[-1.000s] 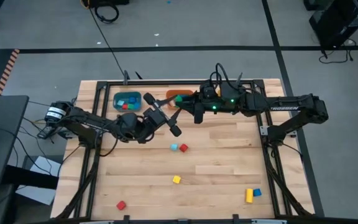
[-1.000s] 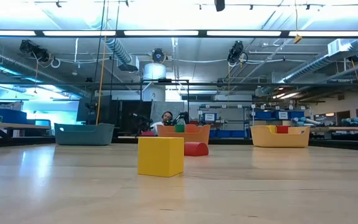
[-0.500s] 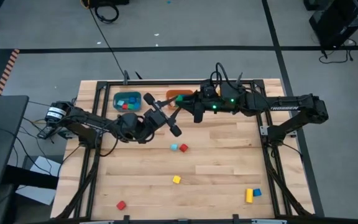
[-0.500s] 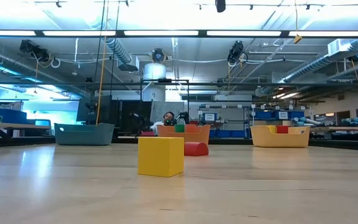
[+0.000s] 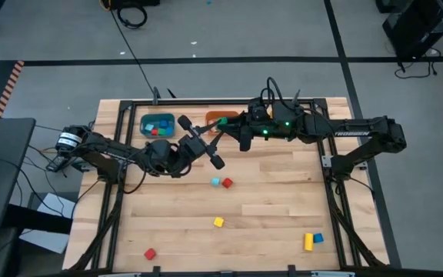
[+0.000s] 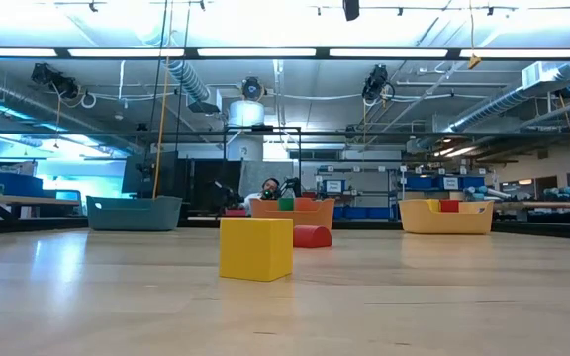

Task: Sort blocks by size
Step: Put the green half-circle block into the blue bin

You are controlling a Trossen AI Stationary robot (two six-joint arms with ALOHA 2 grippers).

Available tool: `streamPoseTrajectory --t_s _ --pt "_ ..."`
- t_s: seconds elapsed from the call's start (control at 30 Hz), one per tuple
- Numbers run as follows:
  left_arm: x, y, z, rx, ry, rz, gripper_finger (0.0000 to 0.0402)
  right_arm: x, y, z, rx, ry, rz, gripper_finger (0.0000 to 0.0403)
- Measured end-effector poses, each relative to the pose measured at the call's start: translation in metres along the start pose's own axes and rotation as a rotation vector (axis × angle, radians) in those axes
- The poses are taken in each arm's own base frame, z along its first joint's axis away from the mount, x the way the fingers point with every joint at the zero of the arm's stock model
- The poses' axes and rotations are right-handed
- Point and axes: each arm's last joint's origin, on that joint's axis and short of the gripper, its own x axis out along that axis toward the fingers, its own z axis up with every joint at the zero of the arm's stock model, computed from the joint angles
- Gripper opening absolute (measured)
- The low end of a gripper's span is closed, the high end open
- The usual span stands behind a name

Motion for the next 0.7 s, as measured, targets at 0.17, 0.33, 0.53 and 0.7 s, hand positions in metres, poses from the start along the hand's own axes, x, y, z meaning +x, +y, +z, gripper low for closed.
streamPoseTrajectory --t_s 0.17,0.33,0.53,0.7 --pt "-0.0001 -0.0001 0.0002 -0.004 -0.003 -0.003 0.0112 0.0001 -0.0011 0.0006 -0.003 0.000 -0.003 0.0186" --pt "0.0000 0.0000 0.0002 -0.004 -0.003 -0.002 0.0112 0.0003 -0.0036 0.0023 -0.002 -0.003 -0.009 0.0200" --pt "-0.0001 0.0009 -0.0003 -0.005 0.018 0.027 0.0112 0.0002 -0.0047 0.0028 -0.006 -0.004 -0.014 0.0218" --pt "-0.0002 0.0018 -0.0006 -0.006 0.036 0.052 0.0112 -0.0052 -0.0063 0.0093 -0.017 -0.024 -0.018 0.0232"
